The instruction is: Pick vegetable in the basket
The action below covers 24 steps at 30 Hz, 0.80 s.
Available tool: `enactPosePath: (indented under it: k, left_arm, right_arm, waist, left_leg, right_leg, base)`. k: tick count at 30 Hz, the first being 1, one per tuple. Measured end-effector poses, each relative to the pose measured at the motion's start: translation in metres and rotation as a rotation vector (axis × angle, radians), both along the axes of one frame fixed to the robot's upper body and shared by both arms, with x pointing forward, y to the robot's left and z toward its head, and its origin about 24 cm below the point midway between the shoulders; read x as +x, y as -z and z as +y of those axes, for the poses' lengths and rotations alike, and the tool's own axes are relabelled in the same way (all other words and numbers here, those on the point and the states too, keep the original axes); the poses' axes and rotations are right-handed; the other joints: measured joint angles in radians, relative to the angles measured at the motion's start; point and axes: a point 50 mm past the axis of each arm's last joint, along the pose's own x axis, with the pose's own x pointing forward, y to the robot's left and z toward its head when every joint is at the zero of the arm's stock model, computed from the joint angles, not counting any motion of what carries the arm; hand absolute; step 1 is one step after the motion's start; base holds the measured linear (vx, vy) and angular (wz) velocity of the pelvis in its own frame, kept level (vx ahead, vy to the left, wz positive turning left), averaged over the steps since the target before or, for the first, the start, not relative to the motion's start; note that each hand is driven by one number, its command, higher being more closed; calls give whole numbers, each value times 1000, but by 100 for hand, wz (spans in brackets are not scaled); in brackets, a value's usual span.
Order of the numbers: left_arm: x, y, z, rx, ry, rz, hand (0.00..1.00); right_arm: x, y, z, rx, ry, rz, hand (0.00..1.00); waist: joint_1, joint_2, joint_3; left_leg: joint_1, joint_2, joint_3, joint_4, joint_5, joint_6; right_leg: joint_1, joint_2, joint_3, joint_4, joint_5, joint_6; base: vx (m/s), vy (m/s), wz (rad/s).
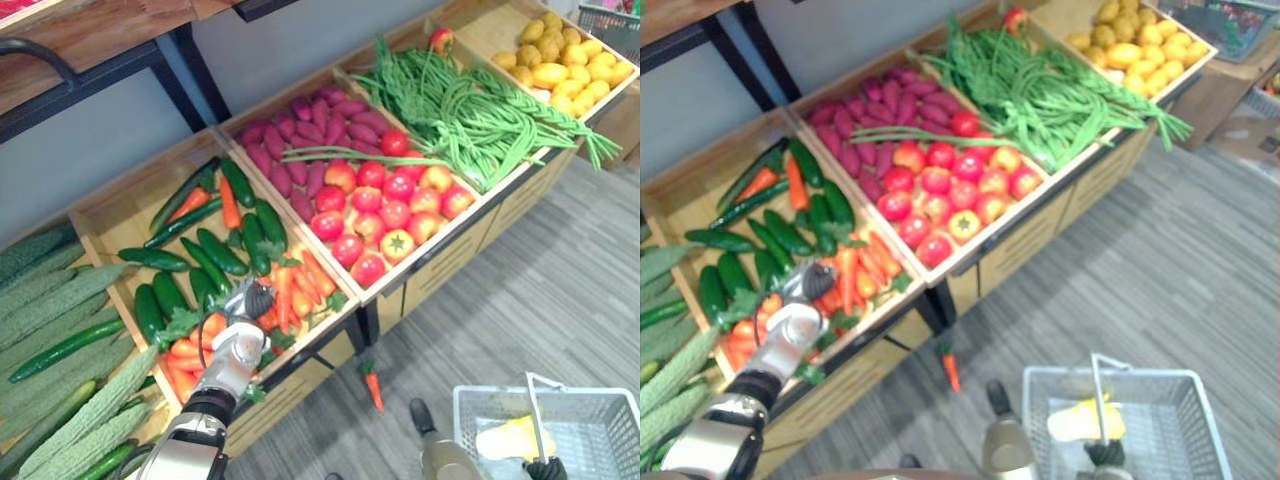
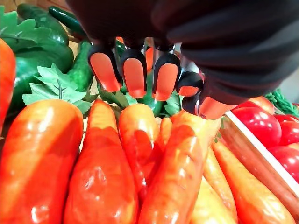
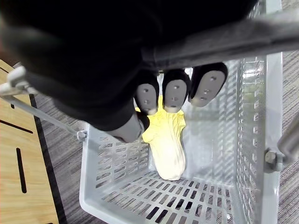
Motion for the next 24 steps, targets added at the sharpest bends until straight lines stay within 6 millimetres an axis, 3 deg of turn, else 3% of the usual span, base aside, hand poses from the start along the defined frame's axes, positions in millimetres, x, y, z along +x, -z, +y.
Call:
enactPosePath:
  k: [7, 15, 16, 24]
  left_arm:
    - [8, -25, -5, 4, 37, -114, 100]
    - [3, -29, -15, -42, 56, -155, 100]
    - [3, -28, -16, -51, 54, -154, 0]
    - [0, -13, -31, -208, -27, -112, 0]
  right_arm:
    - [-5, 3, 5, 14, 4, 21, 100]
    - [-13, 7, 12, 33, 16, 43, 100]
    - [-13, 7, 12, 34, 17, 42, 100]
    - [-14, 8, 12, 35, 20, 47, 100]
  waist:
    - [4, -23, -18]
    - [11, -34, -35]
    - [12, -35, -36]
    - [24, -37, -37]
  left_leg:
    - [1, 1, -13, 9, 2, 3]
    - [0, 1, -29, 9, 7, 4]
    - [0, 1, -29, 9, 7, 4]
    - [0, 1, -28, 4, 7, 3]
  right_leg:
    - [14, -5, -17, 1, 0, 0]
    - [20, -6, -27, 0, 0, 0]
    - [19, -6, -27, 0, 0, 0]
    - [20, -5, -27, -6, 0, 0]
  base:
    - [-13, -23, 7]
    - [-11, -20, 4]
    - [0, 0, 0]
    - [0, 0, 0]
